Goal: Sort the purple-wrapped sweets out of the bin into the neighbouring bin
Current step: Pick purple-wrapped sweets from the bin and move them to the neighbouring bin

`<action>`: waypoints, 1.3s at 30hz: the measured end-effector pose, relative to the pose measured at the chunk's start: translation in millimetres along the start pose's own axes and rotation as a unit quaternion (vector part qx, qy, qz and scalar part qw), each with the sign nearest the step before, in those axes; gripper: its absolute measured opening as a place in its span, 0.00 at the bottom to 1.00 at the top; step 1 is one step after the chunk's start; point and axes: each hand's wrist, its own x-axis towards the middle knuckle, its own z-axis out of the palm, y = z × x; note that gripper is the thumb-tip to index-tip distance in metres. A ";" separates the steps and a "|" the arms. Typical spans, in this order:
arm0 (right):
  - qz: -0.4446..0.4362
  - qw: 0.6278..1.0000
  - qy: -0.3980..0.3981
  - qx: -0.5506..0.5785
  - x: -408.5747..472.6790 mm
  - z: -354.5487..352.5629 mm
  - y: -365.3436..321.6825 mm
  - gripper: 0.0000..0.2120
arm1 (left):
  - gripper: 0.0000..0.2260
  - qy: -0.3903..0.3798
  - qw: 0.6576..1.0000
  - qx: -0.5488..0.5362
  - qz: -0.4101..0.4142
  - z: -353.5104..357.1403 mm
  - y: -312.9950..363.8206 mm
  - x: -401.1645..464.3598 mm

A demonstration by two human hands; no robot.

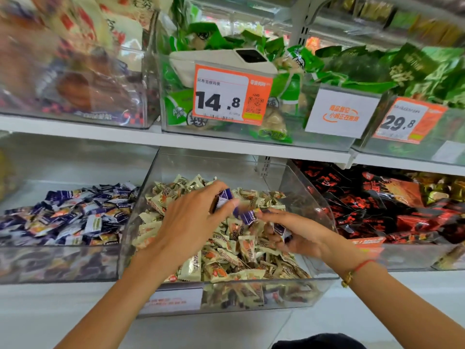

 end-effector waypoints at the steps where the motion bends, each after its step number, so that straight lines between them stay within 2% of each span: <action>1: -0.002 1.000 0.010 0.018 -0.8 6.2 -3.2 0.15 | 0.21 0.016 1.000 -0.012 -0.012 -8.4 2.0 -3.3; 4: -0.058 0.998 0.015 0.032 4.2 34.7 -14.2 0.12 | 0.14 0.073 0.994 -0.065 -0.052 -39.6 -2.2 -21.7; 5: -0.077 0.997 0.007 0.018 7.9 48.3 -18.4 0.15 | 0.13 0.099 0.990 -0.080 -0.066 -51.8 -7.8 -28.4; 7: -0.113 0.993 -0.008 -0.038 18.4 80.1 -26.6 0.28 | 0.14 0.152 0.980 -0.067 -0.105 -72.8 -31.4 -39.8; 8: -0.135 0.988 -0.011 -0.072 21.4 98.4 -32.8 0.30 | 0.14 0.177 0.974 -0.042 -0.134 -82.1 -46.8 -44.1; 9: -0.173 0.979 -0.013 -0.104 24.7 117.4 -40.2 0.26 | 0.16 0.196 0.965 -0.005 -0.172 -91.1 -64.3 -48.5; 11: -0.268 0.948 -0.016 -0.168 29.9 153.9 -57.4 0.15 | 0.17 0.216 0.940 0.081 -0.251 -107.8 -101.4 -56.9; 13: -0.354 0.898 -0.010 -0.261 42.6 185.7 -72.5 0.10 | 0.17 0.218 0.920 0.139 -0.294 -120.9 -133.0 -62.4; 16: -0.418 0.799 0.027 -0.433 70.4 220.6 -85.3 0.09 | 0.16 0.197 0.924 0.193 -0.263 -126.0 -156.9 -57.4; 18: -0.415 0.747 0.028 -0.519 82.5 235.4 -92.2 0.12 | 0.16 0.161 0.939 0.199 -0.231 -121.3 -161.6 -48.8; 19: -0.393 0.731 0.004 -0.557 86.8 239.0 -95.0 0.15 | 0.16 0.128 0.949 0.186 -0.222 -117.1 -165.3 -45.9; 21: -0.332 0.716 -0.065 -0.610 88.8 236.6 -97.5 0.21 | 0.18 0.029 0.961 0.159 -0.223 -108.4 -176.9 -46.4; 23: -0.326 0.715 -0.092 -0.611 81.0 220.7 -95.1 0.21 | 0.20 -0.049 0.960 0.179 -0.208 -103.4 -186.4 -53.8; 24: -0.349 0.720 -0.087 -0.593 72.1 208.2 -93.8 0.20 | 0.20 -0.054 0.962 0.187 -0.193 -102.6 -186.5 -57.2; 27: -0.402 0.738 -0.064 -0.538 34.5 155.2 -85.4 0.16 | 0.17 0.012 0.980 0.155 -0.125 -104.0 -157.8 -62.4; 29: -0.391 0.742 -0.052 -0.542 9.5 112.2 -75.7 0.13 | 0.14 0.038 0.994 0.080 -0.066 -103.6 -117.6 -59.4; 31: -0.333 0.762 -0.053 -0.553 -8.6 72.5 -61.7 0.10 | 0.11 -0.006 1.000 -0.016 -0.019 -96.8 -77.3 -51.3; 33: -0.257 0.773 -0.070 -0.575 -17.2 41.3 -42.7 0.10 | 0.10 -0.104 0.992 -0.072 0.023 -76.9 -48.0 -37.7; 35: -0.198 0.763 -0.089 -0.608 -18.2 19.3 -21.6 0.14 | 0.13 -0.209 0.973 -0.073 0.071 -48.0 -27.0 -21.4; 37: -0.164 0.755 -0.109 -0.625 -16.6 7.0 -6.5 0.19 | 0.19 -0.300 0.948 -0.006 0.108 -18.8 -13.3 -7.9; 39: -0.145 0.728 -0.105 -0.662 -10.9 0.8 0.4 0.26 | 0.24 -0.363 0.919 0.078 0.134 5.2 -5.3 3.9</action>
